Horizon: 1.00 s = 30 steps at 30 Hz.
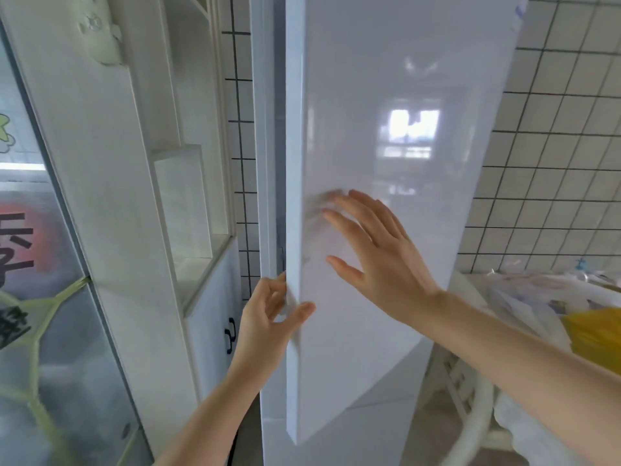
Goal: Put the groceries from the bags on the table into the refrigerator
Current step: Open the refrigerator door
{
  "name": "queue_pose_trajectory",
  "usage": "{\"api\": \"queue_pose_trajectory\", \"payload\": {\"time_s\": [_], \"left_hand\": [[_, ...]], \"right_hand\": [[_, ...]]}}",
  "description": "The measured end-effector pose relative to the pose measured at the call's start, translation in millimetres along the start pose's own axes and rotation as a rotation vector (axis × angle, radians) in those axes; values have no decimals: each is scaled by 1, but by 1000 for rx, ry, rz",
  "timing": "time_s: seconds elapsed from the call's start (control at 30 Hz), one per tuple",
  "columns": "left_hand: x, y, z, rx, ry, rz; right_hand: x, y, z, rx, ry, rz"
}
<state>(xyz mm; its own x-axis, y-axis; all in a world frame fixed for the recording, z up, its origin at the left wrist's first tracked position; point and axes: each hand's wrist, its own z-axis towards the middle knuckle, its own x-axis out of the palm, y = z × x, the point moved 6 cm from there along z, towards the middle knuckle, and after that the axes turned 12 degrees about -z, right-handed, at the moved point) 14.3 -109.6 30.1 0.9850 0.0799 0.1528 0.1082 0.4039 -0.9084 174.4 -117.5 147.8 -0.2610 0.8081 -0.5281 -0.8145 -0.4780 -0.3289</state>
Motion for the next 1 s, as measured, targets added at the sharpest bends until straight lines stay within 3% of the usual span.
{"api": "queue_pose_trajectory", "payload": {"time_s": [0.2,0.47,0.7,0.87,1.0], "left_hand": [[60,-14,-80,32,10,-34],[157,-36,-160,135,73,118],[252,-37,-182,464,208,341],[323,-21,-192,582,290,257],[383,0,-203,686,264,195]], "right_hand": [[-60,-11,-58,284,181,310],[-132,-50,-141,646,88,593],[-182,-115,-196,692,80,543],[-207,-158,-231,681,16,602],[-210,-199,-267,720,4,628]]}}
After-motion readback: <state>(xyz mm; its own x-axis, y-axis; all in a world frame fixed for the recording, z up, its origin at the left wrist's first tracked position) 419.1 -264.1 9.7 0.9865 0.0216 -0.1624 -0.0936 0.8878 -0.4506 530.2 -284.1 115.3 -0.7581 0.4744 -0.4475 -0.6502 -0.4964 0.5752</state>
